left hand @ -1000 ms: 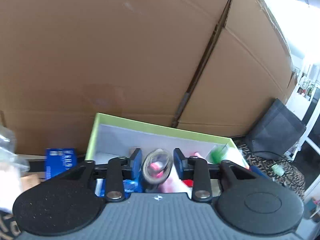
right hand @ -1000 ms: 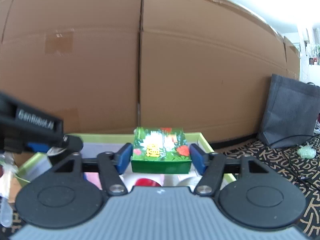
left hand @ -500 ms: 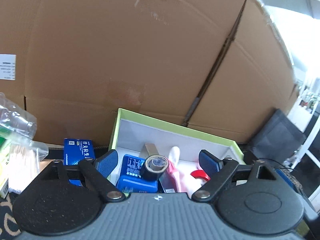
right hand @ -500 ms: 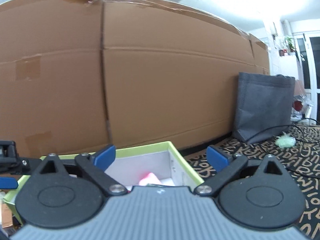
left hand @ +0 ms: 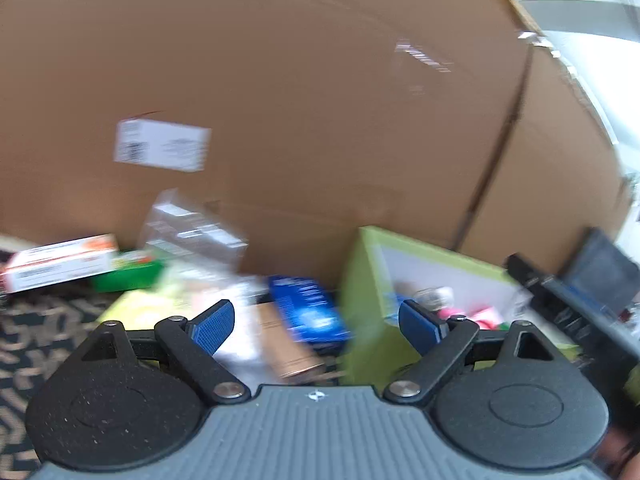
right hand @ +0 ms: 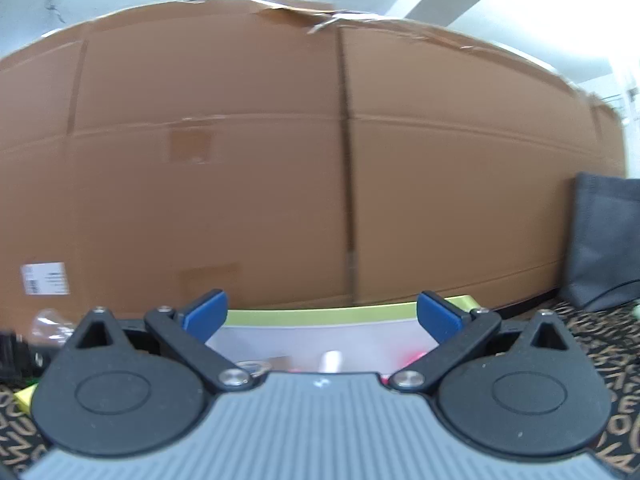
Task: Organize objects
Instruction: 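Grasp the yellow medicine box with the left gripper while the right grasps the toothpick bag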
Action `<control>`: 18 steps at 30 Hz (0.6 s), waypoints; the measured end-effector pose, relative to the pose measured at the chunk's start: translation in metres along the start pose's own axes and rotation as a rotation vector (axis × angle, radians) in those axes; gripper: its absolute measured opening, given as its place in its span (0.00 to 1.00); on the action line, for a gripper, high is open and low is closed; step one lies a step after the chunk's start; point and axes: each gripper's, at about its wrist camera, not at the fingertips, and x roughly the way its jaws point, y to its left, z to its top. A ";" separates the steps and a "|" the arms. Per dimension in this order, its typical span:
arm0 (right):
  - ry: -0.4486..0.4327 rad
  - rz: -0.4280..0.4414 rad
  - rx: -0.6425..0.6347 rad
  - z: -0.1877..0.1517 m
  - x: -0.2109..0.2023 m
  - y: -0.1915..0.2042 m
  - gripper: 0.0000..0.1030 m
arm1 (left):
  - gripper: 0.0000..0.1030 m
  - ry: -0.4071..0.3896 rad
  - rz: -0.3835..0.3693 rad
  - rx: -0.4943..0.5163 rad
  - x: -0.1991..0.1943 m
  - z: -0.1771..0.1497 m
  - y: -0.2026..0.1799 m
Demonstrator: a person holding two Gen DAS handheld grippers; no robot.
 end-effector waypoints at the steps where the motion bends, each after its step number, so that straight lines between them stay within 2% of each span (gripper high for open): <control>1: 0.004 0.022 -0.001 0.000 -0.002 0.005 1.00 | 0.89 0.006 0.025 -0.002 -0.001 -0.001 0.011; 6: 0.012 0.154 -0.035 -0.005 -0.008 0.029 1.00 | 0.90 0.034 0.156 0.002 -0.001 -0.007 0.063; 10: 0.041 0.269 -0.096 -0.014 -0.012 0.054 1.00 | 0.90 0.067 0.229 0.039 0.011 -0.011 0.083; 15: 0.088 0.379 -0.168 -0.022 -0.017 0.078 0.99 | 0.90 0.128 0.243 0.101 0.035 -0.009 0.078; 18: 0.129 0.448 -0.171 -0.025 -0.017 0.086 0.90 | 0.88 0.153 0.250 0.106 0.053 -0.004 0.078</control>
